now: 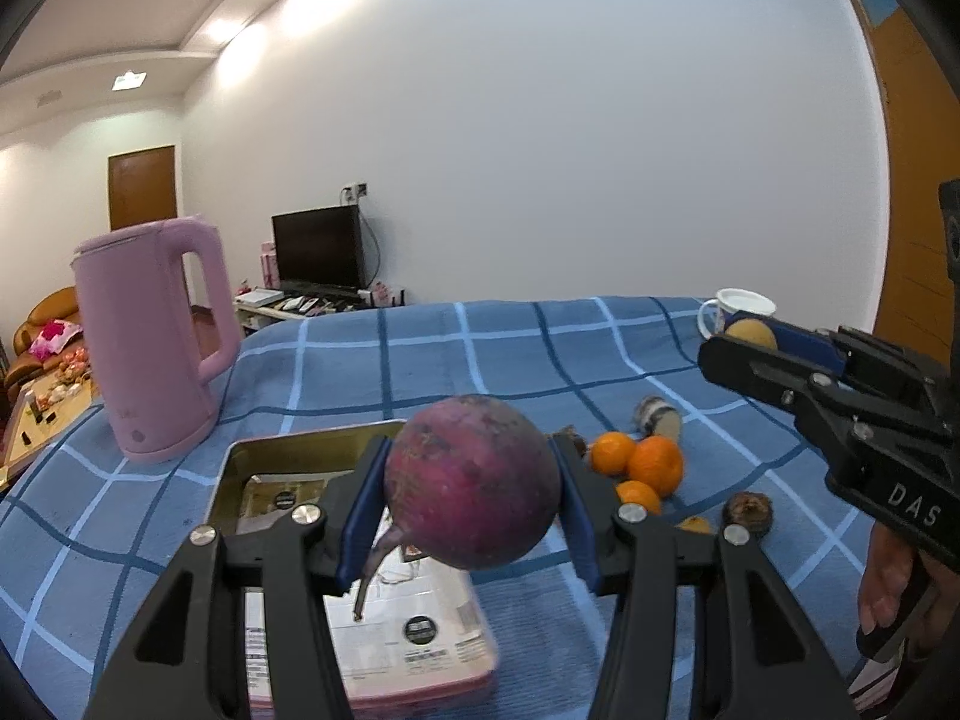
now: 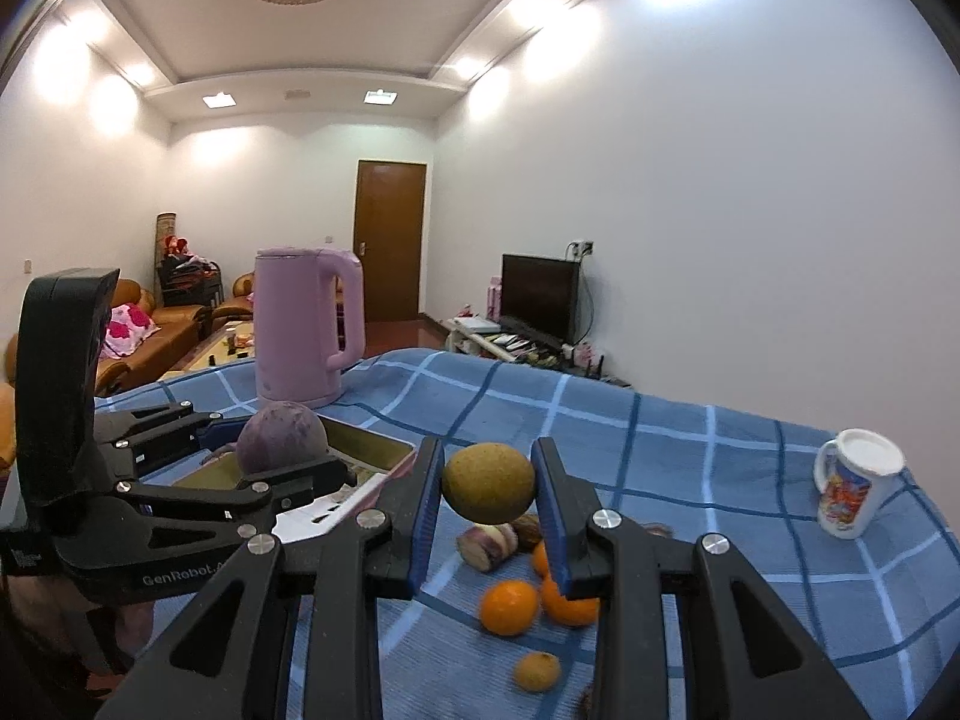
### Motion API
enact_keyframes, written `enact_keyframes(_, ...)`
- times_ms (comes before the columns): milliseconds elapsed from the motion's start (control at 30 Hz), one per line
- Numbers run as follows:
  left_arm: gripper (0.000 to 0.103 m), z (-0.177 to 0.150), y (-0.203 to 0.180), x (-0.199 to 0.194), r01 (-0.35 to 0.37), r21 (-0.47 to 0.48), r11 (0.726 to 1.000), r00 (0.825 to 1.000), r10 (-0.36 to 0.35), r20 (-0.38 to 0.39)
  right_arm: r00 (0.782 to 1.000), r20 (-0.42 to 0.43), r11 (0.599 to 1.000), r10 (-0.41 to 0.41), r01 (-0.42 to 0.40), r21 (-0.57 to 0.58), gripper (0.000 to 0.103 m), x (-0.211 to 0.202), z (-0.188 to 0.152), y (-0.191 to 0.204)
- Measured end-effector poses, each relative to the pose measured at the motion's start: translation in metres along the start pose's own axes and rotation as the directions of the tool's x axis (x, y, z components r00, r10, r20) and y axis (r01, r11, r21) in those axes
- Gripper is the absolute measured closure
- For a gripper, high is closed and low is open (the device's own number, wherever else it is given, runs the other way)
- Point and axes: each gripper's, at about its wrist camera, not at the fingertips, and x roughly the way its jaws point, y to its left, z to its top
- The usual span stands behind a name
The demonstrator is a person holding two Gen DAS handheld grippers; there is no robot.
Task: Organize fruits
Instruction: 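Carry the radish and kumquat toward the tin tray with both grippers, then lower the radish into the tin tray and open the left gripper while the right gripper releases the kumquat there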
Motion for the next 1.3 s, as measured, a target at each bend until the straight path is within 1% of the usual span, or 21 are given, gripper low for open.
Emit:
enact_keyframes(300, 0.049, -0.002, 0.038, 0.008, -0.067, -0.049, 0.997, 0.997, 0.065, -0.037, 0.997, -0.052, 0.998, 0.061, -0.062, -0.024, 0.071, 0.035, 0.011, 0.024)
enact_keyframes(567, 0.049, -0.009, 0.066, 0.020, -0.121, -0.070, 0.990, 0.989, 0.114, -0.092, 0.989, -0.091, 0.992, 0.117, -0.120, -0.035, 0.071, 0.063, 0.015, 0.047)
enact_keyframes(933, 0.049, -0.021, 0.088, 0.033, -0.148, -0.079, 0.986, 0.979, 0.135, -0.152, 0.971, -0.166, 0.980, 0.172, -0.187, -0.075, 0.071, 0.097, 0.007, 0.081)
enact_keyframes(1167, 0.049, -0.026, 0.097, 0.040, -0.163, -0.078, 0.983, 0.971, 0.147, -0.188, 0.957, -0.212, 0.973, 0.195, -0.217, -0.081, 0.071, 0.116, -0.003, 0.093)
enact_keyframes(1300, 0.049, -0.029, 0.100, 0.042, -0.162, -0.078, 0.984, 0.970, 0.144, -0.198, 0.951, -0.236, 0.970, 0.201, -0.226, -0.085, 0.071, 0.122, -0.009, 0.098)
